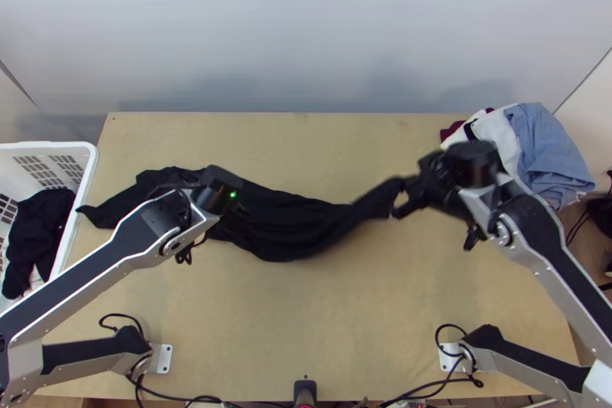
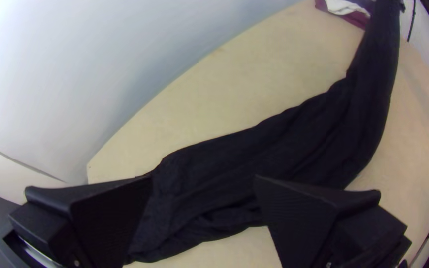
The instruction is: Fold the t-shirt
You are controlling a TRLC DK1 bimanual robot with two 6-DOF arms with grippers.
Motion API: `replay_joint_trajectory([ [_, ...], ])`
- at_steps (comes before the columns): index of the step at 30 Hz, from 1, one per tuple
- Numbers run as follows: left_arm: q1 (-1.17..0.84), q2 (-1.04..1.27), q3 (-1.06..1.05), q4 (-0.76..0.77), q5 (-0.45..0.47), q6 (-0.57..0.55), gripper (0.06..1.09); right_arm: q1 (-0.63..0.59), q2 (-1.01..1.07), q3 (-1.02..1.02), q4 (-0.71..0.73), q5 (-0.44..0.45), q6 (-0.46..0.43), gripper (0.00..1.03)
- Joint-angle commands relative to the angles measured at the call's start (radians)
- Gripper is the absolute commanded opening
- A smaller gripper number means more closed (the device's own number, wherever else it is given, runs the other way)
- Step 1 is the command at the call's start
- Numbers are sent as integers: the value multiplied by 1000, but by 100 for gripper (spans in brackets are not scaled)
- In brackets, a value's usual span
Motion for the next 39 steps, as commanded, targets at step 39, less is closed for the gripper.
replay_joint_trajectory([
  [39, -184, 17, -756, 1174, -34, 765, 104, -58, 106, 223, 55, 11, 106, 3],
])
